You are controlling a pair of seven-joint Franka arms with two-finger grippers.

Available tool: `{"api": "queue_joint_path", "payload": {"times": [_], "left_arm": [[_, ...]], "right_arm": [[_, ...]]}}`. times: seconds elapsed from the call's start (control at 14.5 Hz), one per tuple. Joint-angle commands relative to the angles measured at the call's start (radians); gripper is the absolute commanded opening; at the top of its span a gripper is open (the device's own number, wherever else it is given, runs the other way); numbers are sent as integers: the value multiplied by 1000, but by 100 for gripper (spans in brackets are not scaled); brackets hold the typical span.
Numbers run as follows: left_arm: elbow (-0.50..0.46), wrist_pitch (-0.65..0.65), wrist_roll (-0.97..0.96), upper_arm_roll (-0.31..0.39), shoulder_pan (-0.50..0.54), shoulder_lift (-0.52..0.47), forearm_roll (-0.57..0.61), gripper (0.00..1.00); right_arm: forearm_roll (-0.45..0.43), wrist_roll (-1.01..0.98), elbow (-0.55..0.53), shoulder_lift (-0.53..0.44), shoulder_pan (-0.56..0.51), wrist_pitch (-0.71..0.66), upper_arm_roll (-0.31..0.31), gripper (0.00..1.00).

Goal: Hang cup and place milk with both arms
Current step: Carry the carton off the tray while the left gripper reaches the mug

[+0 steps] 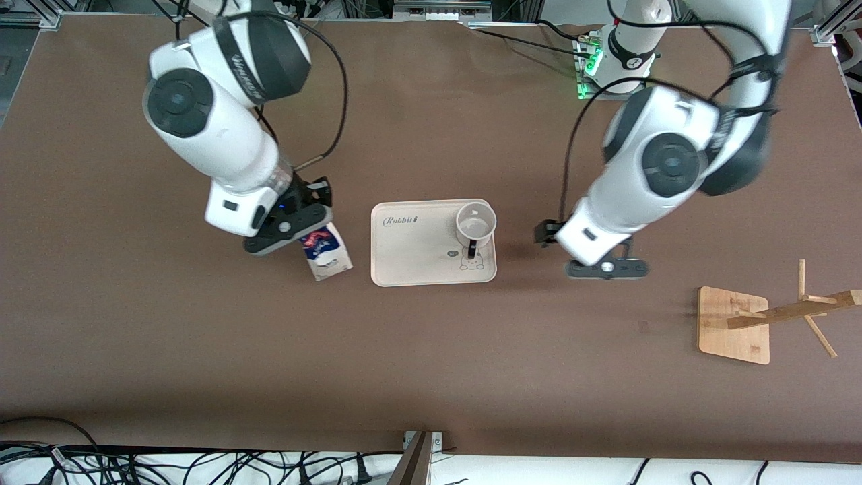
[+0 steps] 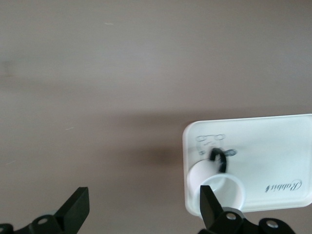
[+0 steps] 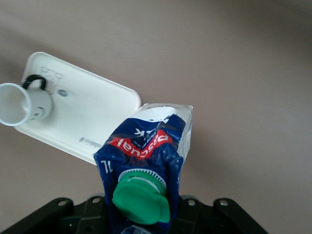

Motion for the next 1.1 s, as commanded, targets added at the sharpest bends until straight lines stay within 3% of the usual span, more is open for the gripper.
{"api": "queue_joint_path", "payload": {"times": [0.0,0.34,0.55,0.62,1.03], "left_arm": [[-74,127,-20,-2,-79,35,-10,100],[-141,124,-203,0,-231,47,19,100],[-146,140,-226,-3,-290,86,131,100],[-148,161,-229,-3,-300,93,132,93],[-143,322,-244,0,-317,176,140,93]], "right_arm": [[-17,21,-14,-48,9,-56,-101,31],[-8,39,-14,-48,2,-83,-299,31],[-1,65,-14,-50,-4,-126,-345,31],[-1,80,-14,-52,-4,-152,-359,31],[32,205,-20,-55,-5,-195,-387,31]]}}
